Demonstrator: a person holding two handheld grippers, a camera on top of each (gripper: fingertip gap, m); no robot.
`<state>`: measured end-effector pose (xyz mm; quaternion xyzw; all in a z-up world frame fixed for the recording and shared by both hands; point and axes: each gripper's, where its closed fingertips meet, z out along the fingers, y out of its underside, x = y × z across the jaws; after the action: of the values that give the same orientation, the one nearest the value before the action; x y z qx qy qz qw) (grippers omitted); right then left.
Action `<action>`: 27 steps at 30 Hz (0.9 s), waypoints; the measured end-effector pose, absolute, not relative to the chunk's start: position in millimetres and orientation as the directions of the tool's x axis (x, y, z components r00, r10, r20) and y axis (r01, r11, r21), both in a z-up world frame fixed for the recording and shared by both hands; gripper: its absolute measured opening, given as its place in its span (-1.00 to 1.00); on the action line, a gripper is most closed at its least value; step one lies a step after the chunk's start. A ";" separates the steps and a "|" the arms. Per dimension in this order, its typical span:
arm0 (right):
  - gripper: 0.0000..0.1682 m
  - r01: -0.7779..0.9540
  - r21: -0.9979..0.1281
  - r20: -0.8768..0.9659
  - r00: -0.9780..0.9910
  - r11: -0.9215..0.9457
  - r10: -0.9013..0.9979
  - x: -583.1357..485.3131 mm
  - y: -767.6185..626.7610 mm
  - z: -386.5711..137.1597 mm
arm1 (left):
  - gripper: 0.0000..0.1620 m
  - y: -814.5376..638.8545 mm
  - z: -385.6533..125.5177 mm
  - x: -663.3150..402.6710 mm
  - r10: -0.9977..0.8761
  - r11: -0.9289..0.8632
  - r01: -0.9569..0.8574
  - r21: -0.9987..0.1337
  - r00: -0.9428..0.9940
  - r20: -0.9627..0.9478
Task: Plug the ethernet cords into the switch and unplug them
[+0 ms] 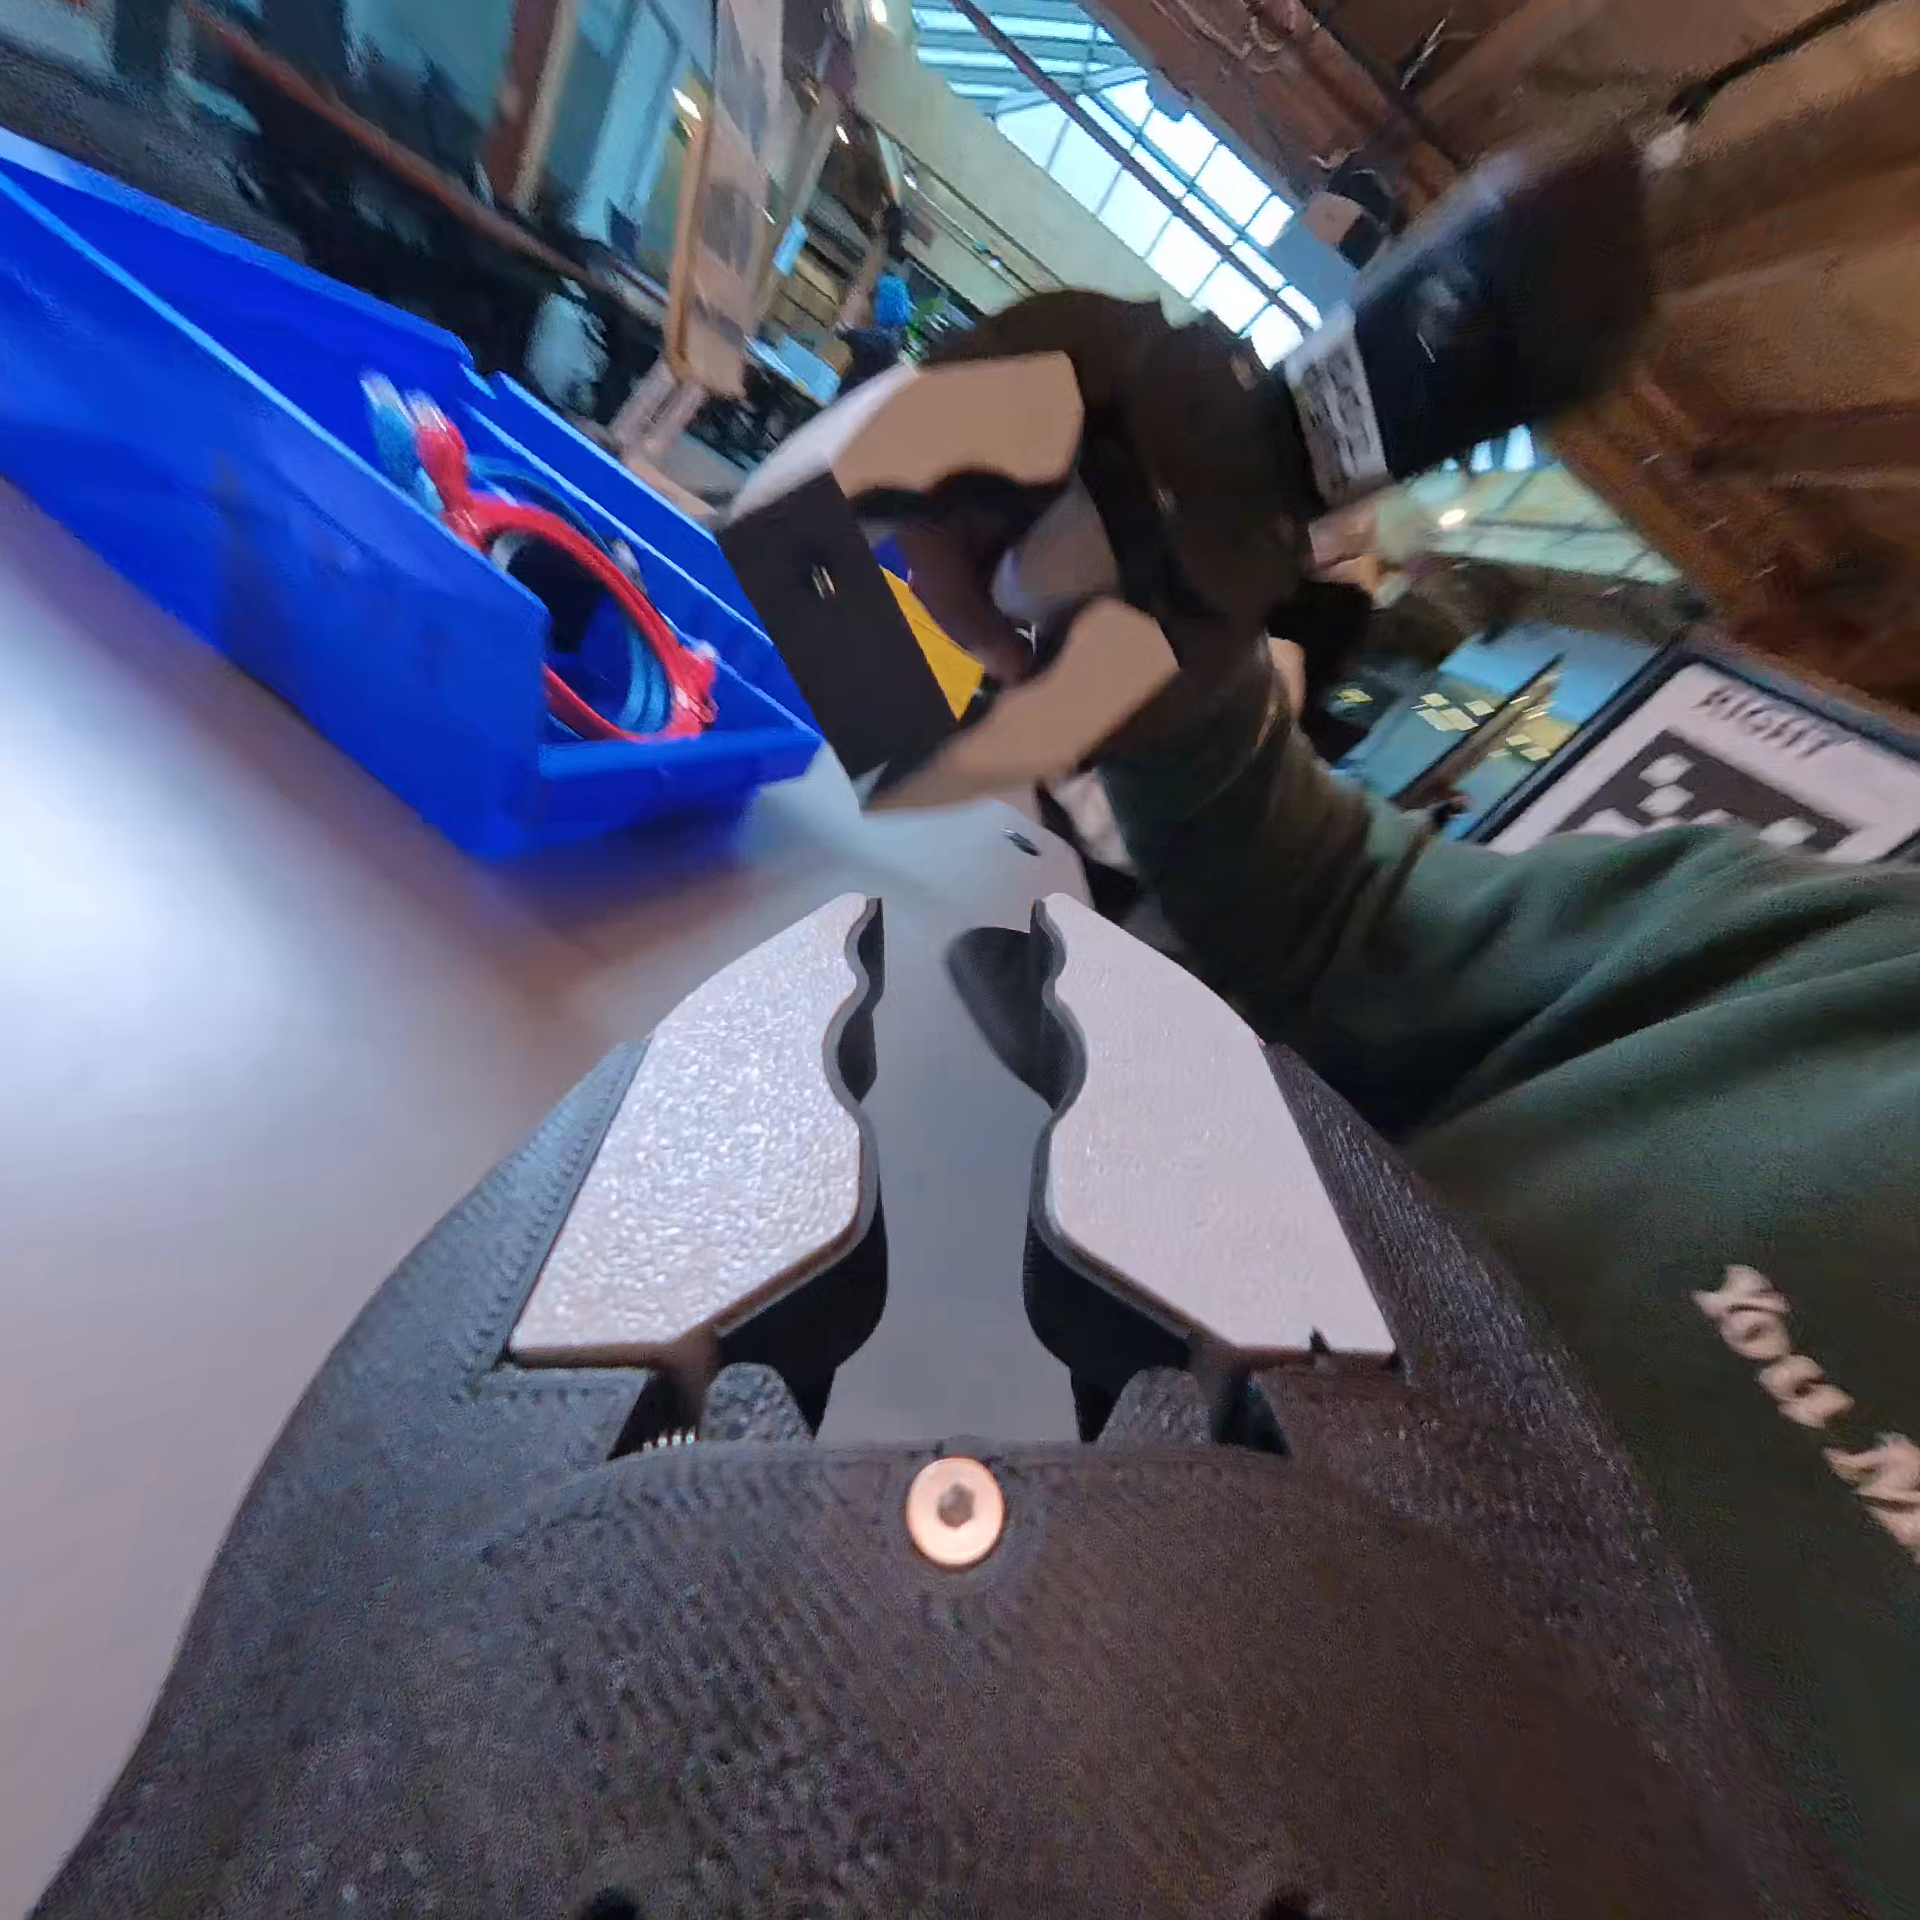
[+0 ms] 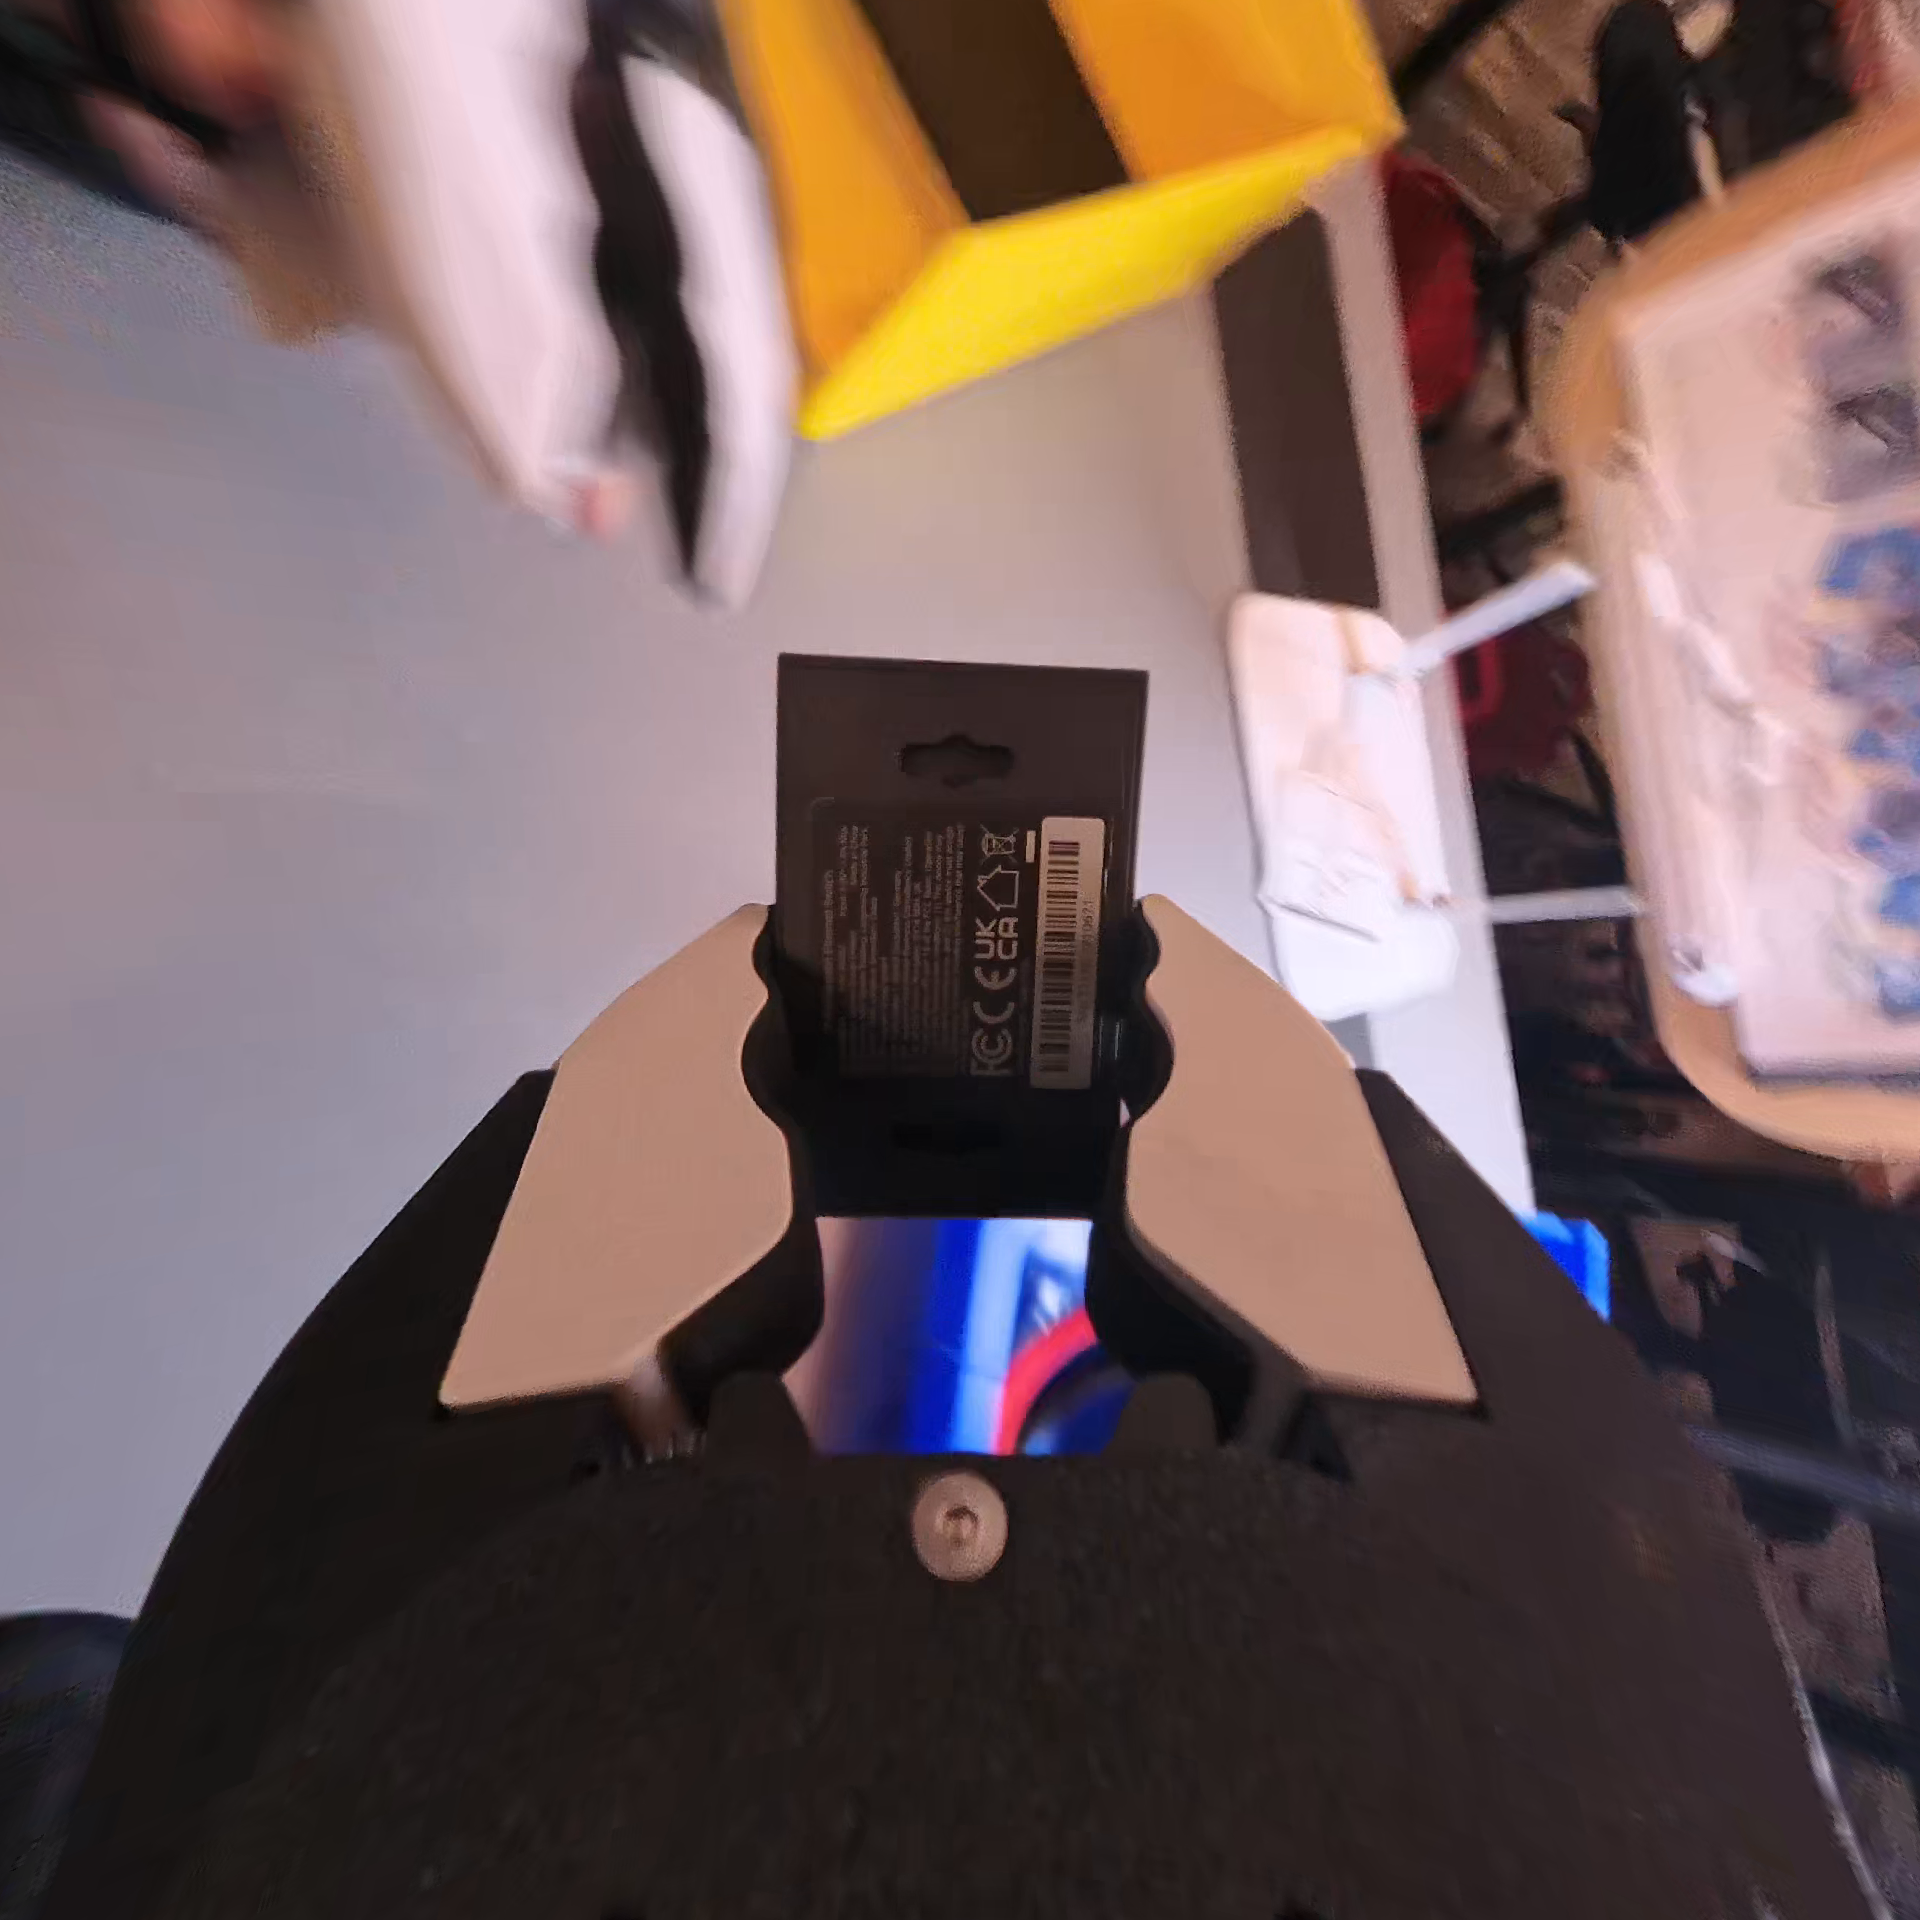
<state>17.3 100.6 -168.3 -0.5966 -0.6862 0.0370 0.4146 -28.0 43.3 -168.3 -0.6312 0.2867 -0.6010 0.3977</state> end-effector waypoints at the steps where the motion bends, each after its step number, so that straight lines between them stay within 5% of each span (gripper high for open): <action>1: -0.27 0.795 -0.556 0.527 0.114 0.240 0.842 35.3 127.0 -152.9 | -0.67 47.3 -163.1 -34.5 -0.877 -0.434 0.124 -0.892 0.169 0.450; 5: -0.27 0.849 -0.526 0.564 0.309 0.045 0.766 128.4 255.2 -116.3 | -0.76 49.9 -145.0 -49.1 -0.922 -0.260 0.137 -0.956 0.257 0.288; 12: -0.27 0.869 -0.399 0.368 0.443 -0.291 0.817 225.1 365.4 -194.5 | -0.95 54.7 -152.5 -58.9 -0.922 -0.150 0.049 -0.987 0.353 0.158; 22: -0.27 0.949 -0.183 0.089 0.276 -0.257 0.957 217.2 365.4 -299.5 | -0.94 50.2 -157.4 -57.3 -0.934 -0.044 -0.040 -0.998 0.357 0.027; 27: -0.26 0.950 -0.134 0.055 0.292 -0.283 0.955 218.1 363.6 -303.6 | -0.95 51.5 -162.0 -56.4 -0.935 -0.079 -0.040 -0.996 0.350 0.060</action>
<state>218.1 363.6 -303.6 -0.8008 -0.5946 0.0177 0.0704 -56.4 51.5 -162.0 -0.6112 0.3988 -0.4076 0.5488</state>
